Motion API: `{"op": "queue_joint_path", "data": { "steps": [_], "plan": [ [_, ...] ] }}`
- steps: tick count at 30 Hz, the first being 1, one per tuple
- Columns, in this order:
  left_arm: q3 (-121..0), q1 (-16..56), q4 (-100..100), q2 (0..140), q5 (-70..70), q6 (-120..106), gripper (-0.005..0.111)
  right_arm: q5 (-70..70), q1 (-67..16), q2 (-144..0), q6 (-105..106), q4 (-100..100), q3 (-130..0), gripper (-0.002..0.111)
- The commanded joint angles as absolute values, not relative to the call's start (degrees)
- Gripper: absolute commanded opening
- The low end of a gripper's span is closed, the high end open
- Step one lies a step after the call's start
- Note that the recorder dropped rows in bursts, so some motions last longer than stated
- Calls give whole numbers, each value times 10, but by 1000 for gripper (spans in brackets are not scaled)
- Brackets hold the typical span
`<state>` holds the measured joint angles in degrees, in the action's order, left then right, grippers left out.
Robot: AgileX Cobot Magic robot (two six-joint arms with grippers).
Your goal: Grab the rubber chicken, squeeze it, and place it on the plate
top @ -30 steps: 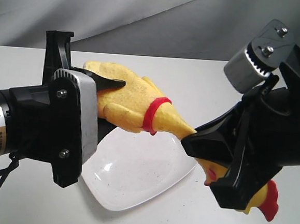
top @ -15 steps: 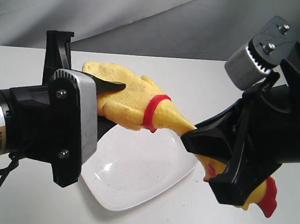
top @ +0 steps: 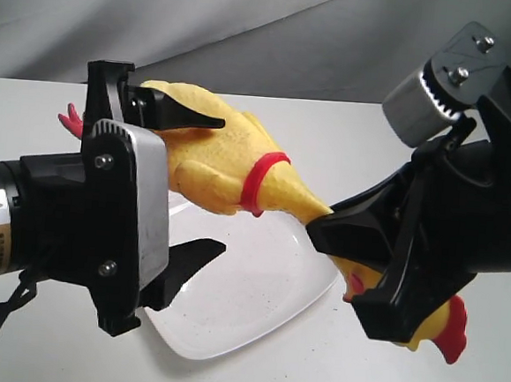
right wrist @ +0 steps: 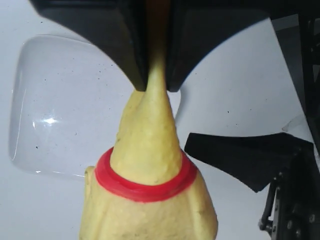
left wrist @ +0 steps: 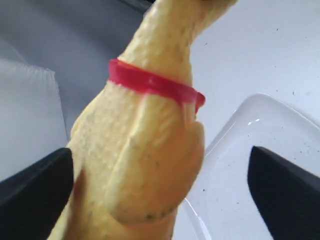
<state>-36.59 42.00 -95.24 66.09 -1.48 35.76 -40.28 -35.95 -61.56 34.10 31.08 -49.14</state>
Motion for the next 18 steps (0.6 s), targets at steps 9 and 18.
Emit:
{"op": "queue_joint_path", "data": {
  "steps": [9, 18],
  "plan": [
    [-369, 422, -973, 660, -55, 372, 60, -389, -360, -611, 340, 319, -494, 0],
    [-369, 422, -970, 660, -74, 372, 0, -392, -360, -611, 340, 319, -494, 0]
  ]
}}
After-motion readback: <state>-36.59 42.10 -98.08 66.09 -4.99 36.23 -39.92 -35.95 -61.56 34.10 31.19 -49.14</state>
